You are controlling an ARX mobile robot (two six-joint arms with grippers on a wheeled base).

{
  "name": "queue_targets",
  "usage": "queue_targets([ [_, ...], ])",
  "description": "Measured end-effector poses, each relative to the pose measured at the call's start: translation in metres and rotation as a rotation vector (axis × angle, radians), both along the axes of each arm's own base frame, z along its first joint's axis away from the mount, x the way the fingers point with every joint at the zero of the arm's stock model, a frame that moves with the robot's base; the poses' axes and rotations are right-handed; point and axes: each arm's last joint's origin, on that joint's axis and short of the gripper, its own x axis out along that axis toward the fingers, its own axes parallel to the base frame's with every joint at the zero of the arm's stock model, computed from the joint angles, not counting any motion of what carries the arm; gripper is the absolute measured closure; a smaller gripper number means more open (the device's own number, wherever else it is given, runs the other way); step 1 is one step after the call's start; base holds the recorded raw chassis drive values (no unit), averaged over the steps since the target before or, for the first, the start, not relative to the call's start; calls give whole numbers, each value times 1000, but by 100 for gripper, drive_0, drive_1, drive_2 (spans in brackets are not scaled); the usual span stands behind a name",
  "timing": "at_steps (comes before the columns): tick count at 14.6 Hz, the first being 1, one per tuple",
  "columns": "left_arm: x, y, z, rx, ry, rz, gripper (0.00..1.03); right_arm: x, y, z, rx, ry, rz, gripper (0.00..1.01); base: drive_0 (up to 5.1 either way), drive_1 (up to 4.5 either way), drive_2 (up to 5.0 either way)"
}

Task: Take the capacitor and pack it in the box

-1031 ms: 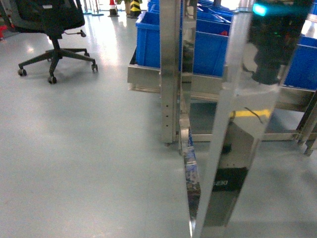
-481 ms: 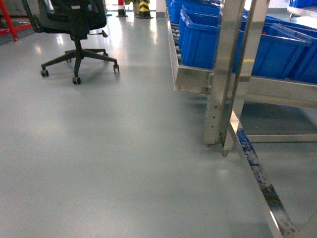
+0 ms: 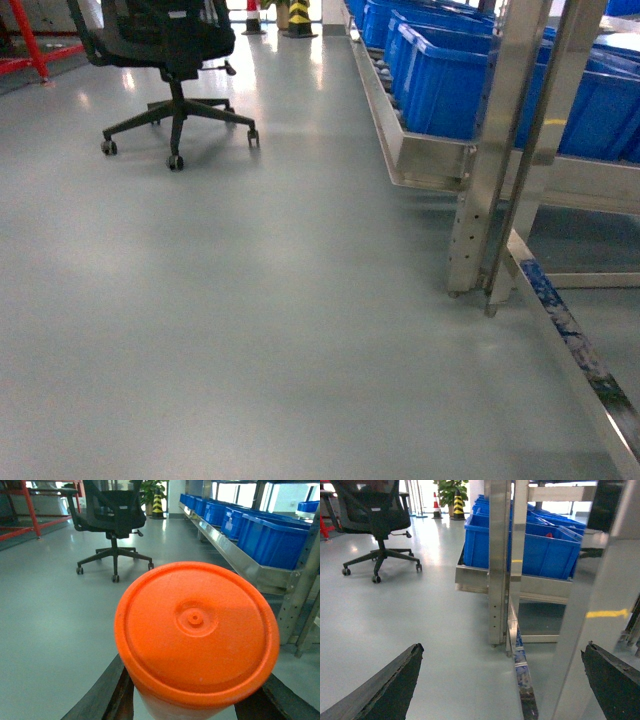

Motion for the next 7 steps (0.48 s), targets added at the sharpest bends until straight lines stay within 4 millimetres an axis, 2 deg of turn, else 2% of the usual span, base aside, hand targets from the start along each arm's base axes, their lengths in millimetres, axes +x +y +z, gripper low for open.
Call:
queue_targets([
  [7,0,0,0,0,0,0,59,0,0,0,0,3,0,3,-503,243,243],
])
